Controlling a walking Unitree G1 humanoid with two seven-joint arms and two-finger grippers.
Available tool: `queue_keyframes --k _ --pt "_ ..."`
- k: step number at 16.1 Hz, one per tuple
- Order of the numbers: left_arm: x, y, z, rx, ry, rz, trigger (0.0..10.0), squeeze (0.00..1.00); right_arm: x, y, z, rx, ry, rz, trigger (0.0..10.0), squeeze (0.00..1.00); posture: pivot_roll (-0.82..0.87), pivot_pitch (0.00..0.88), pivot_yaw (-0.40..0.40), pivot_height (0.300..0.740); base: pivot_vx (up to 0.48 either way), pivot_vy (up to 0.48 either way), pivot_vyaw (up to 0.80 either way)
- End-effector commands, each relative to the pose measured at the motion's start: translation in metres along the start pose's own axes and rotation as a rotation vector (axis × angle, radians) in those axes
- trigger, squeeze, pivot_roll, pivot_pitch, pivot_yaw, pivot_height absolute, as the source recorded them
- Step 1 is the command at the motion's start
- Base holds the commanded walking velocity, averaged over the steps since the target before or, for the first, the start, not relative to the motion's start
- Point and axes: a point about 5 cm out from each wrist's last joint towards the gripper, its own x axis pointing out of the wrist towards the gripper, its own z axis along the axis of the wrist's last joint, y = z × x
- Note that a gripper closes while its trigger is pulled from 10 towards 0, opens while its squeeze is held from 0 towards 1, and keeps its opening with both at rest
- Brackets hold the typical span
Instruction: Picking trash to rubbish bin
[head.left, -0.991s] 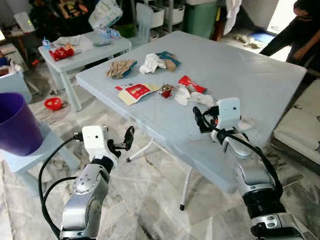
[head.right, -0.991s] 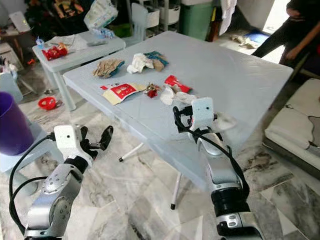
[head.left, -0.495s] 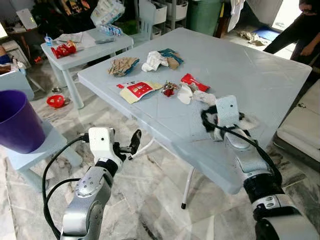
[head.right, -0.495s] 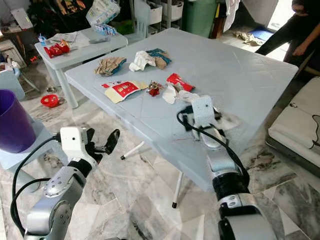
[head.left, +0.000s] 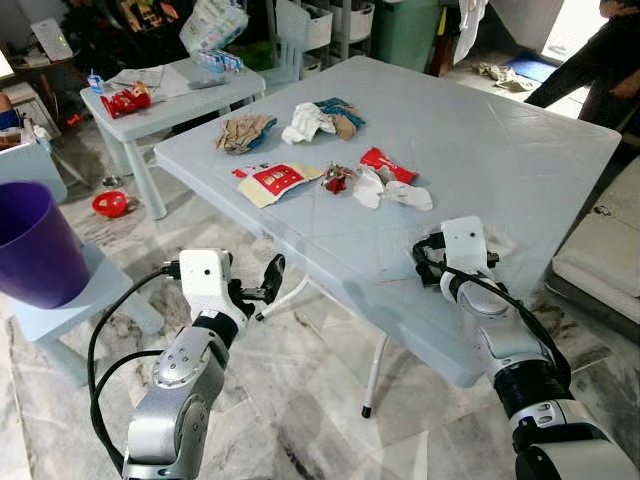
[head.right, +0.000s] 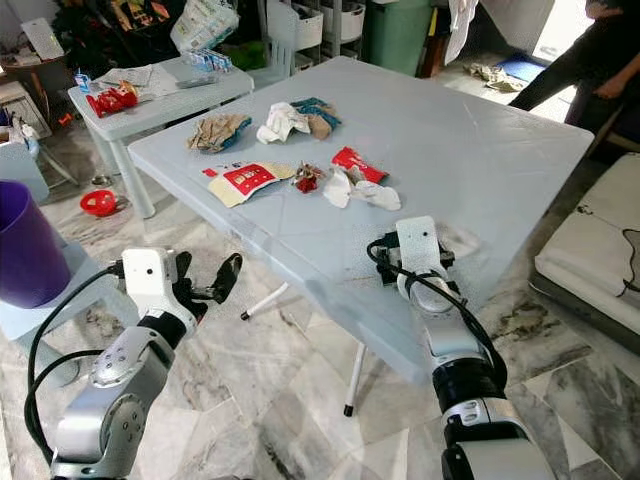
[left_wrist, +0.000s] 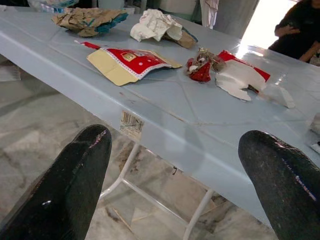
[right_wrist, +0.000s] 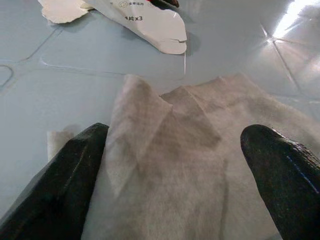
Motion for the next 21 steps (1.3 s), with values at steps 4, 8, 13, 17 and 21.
queue_keyframes --k 4,8,13,17,21 --pt "0.003 0.001 0.001 -0.006 -0.006 0.0 10.0 0.0 -0.004 0.011 -0.016 0.067 0.063 0.061 0.0 0.0 0.08 0.039 -0.001 0.74 0.0 0.0 0.0" --pt "0.006 0.003 0.003 -0.004 -0.012 0.008 10.0 0.0 -0.003 0.014 -0.016 0.09 0.066 0.087 0.0 0.0 0.08 0.038 -0.002 0.74 0.0 0.0 0.0" --pt "0.007 0.003 0.002 -0.024 -0.015 0.027 10.0 0.0 -0.004 0.017 -0.013 0.13 0.045 0.106 0.0 0.0 0.08 0.033 -0.002 0.74 0.0 0.0 0.0" --pt "0.01 0.006 0.004 -0.023 -0.014 0.047 10.0 0.0 -0.004 0.016 -0.009 0.157 0.027 0.103 0.0 0.0 0.07 0.03 -0.001 0.74 0.0 0.0 0.0" --pt "0.011 0.008 0.004 -0.022 -0.015 0.072 10.0 0.0 -0.007 0.021 -0.004 0.21 -0.003 0.139 0.0 0.0 0.07 0.029 -0.004 0.74 0.0 0.0 0.0"
